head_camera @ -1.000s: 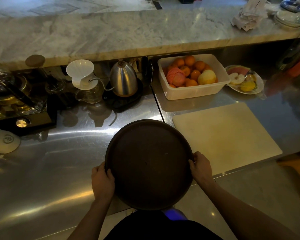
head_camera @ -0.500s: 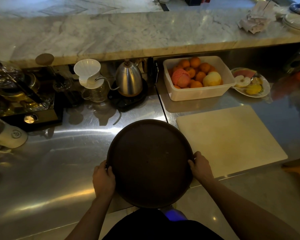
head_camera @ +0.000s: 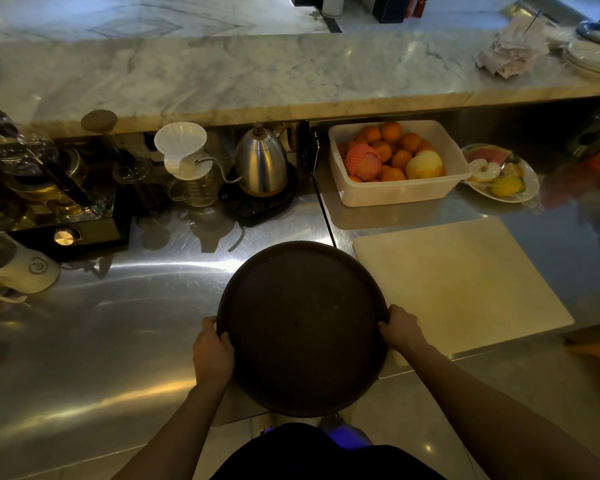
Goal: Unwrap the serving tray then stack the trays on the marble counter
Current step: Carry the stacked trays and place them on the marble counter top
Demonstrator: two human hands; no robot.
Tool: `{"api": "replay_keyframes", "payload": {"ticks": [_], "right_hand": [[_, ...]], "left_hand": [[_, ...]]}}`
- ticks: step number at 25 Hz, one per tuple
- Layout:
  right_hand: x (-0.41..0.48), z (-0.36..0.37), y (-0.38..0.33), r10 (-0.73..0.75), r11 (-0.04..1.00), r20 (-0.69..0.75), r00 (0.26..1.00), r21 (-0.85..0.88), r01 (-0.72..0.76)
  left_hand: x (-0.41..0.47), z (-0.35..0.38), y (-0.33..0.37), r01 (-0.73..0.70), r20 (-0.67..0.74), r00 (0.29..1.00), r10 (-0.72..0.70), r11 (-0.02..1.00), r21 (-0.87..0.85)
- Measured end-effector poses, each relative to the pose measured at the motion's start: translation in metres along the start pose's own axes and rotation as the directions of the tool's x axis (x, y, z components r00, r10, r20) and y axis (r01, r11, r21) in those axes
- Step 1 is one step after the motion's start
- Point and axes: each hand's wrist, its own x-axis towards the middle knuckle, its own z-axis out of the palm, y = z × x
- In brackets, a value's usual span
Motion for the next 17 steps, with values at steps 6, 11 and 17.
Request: {"api": "replay_keyframes", "payload": {"ticks": [6, 11, 17], "right_hand": [[0.000, -0.001, -0.002, 0.128, 0.951, 0.092, 0.987, 0.273, -0.149], [-0.003, -0.006, -0.006, 0.133, 0.867, 0.113, 0.985, 0.469, -0.171], [-0.022, 0.002, -0.013, 0.116, 0.839, 0.041, 0.992, 0.531, -0.120]], "left_hand": [[0.016, 0.000, 0.003, 0.087, 0.115, 0.989, -0.090, 0.996, 0.032], [0.018, -0.008, 0.007, 0.159, 0.092, 0.985, -0.146, 0.977, -0.146], [0.015, -0.027, 0.010, 0.199, 0.060, 0.980, -0.190, 0.912, -0.358]]}}
